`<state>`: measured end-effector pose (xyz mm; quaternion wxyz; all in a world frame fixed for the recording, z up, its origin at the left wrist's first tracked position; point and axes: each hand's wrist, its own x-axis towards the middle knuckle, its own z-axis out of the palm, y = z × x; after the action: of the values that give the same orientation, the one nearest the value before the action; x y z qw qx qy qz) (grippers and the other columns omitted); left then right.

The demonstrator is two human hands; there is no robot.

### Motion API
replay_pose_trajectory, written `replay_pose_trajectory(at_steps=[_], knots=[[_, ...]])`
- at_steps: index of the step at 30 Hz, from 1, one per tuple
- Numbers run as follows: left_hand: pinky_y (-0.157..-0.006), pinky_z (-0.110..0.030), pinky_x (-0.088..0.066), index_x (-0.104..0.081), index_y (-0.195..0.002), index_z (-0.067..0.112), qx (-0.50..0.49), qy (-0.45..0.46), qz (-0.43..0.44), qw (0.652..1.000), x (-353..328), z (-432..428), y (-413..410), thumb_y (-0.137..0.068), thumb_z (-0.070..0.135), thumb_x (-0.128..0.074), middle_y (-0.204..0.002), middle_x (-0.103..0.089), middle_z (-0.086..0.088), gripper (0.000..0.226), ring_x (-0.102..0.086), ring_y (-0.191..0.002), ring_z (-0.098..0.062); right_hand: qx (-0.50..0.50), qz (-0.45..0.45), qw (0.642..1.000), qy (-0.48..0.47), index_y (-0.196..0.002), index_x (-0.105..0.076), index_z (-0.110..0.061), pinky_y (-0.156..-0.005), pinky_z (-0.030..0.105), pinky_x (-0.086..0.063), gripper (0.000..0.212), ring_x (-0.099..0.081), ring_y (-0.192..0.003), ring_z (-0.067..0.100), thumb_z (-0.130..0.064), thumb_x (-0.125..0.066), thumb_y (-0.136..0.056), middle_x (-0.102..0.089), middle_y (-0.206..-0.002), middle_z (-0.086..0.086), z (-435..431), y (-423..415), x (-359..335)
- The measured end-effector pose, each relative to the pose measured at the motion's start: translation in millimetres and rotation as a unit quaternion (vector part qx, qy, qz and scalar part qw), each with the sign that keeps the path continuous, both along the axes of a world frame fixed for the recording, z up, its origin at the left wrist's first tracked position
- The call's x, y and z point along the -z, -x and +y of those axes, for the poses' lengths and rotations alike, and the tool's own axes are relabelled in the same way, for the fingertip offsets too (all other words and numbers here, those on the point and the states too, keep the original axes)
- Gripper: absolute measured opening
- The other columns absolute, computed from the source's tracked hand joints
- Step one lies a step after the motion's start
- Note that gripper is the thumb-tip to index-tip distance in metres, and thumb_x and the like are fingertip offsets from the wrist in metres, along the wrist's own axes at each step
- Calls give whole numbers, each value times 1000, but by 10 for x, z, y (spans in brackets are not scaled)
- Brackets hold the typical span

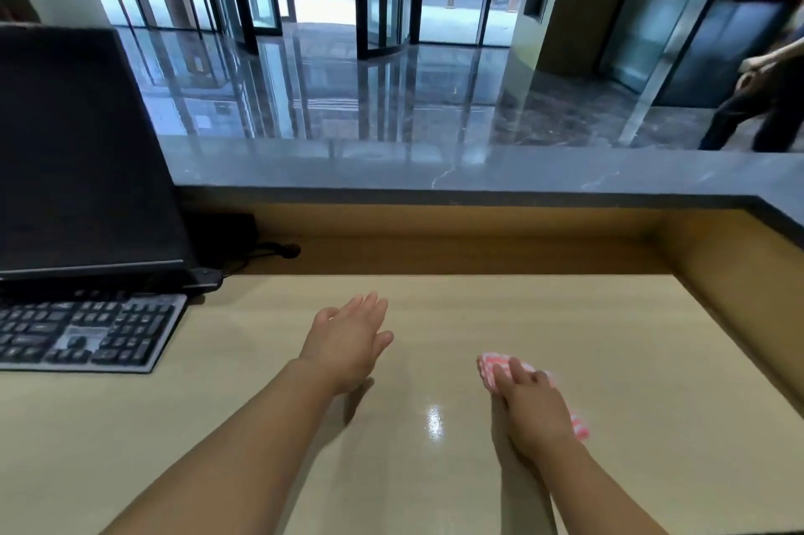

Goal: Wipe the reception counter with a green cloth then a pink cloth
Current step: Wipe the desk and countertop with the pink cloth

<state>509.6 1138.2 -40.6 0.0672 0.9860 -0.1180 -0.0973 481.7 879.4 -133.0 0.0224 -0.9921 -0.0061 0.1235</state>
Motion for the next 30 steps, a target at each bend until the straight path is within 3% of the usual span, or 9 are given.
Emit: replay_pose_trajectory(at_steps=[4, 8, 10, 15, 17, 19, 22, 26, 30], knots=[[-113, -36, -18, -16, -153, 23, 9, -1, -32, 999, -285, -21, -64, -104, 42, -26, -161, -13, 5, 53, -11, -148, -12, 146, 77, 968, -191, -130, -58, -19, -92, 30, -46, 35, -59, -107, 18, -17, -47, -97, -58, -134, 5, -12, -128, -289], [-115, -38, -19, -12, -155, 23, 2, -7, -65, 998, -558, 36, -169, -103, 44, -25, -162, -8, 5, 57, -8, -149, -13, 276, 77, 819, -497, -129, -59, -9, -43, 19, -41, 33, -46, -56, 5, -11, -41, -102, -65, -120, 9, 200, -291, -784], [-115, -38, -19, -12, -155, 23, -5, -8, -79, 997, -684, 88, -205, -103, 44, -25, -162, -9, 5, 57, -8, -149, -13, 273, 59, 791, -544, -135, -53, -10, -42, 21, -36, 37, -43, -58, 11, -7, -38, -102, -63, -96, 7, 290, -400, -1111], [-116, -39, -19, -13, -154, 23, -27, -7, -104, 994, -919, 242, -271, -103, 43, -27, -162, -10, 4, 57, -8, -149, -14, 165, -44, 811, -559, -124, -60, -23, -50, 19, -39, 34, -44, -57, 6, -42, -48, -99, -59, -82, -2, 482, -845, -1849], [-116, -39, -20, -12, -154, 22, -36, -12, -110, 993, -968, 332, -312, -103, 43, -27, -162, -9, 4, 57, -7, -149, -14, 109, -103, 846, -511, -124, -62, -20, -56, 24, -45, 46, -52, -61, 10, -53, -48, -95, -69, -100, 2, 530, -1071, -2019], [-116, -39, -19, -12, -154, 22, -50, -14, -113, 992, -1008, 429, -369, -103, 43, -26, -162, -9, 3, 57, -7, -149, -14, 64, -157, 885, -433, -134, -55, -27, -66, 30, -51, 36, -63, -83, 16, -28, -49, -99, -66, -121, -3, 551, -1321, -2104], [-117, -38, -18, -12, -154, 22, -70, -16, -120, 990, -1066, 529, -527, -103, 44, -25, -162, -9, 3, 58, -6, -149, -14, 17, -206, 930, -303, -145, -40, -36, -84, 39, -55, 62, -61, -109, 25, -7, -45, -91, -61, -130, 0, 539, -1700, -2157], [-116, -36, -17, -11, -155, 22, -91, -10, -124, 988, -1084, 571, -752, -103, 44, -25, -162, -8, 4, 57, -5, -149, -13, 14, -206, 959, -194, -141, -43, -31, -94, 44, -48, 46, -53, -115, 37, -18, -40, -97, -54, -130, 16, 561, -2055, -2021], [-117, -35, -14, -12, -155, 23, -127, 10, -122, 984, -987, 646, -971, -104, 43, -24, -162, -6, 3, 56, -3, -149, -12, 10, -211, 974, -81, -112, -62, -22, -88, 36, -43, 28, -57, -103, 28, -8, -50, -90, -62, -108, 8, 915, -2194, -1751]])
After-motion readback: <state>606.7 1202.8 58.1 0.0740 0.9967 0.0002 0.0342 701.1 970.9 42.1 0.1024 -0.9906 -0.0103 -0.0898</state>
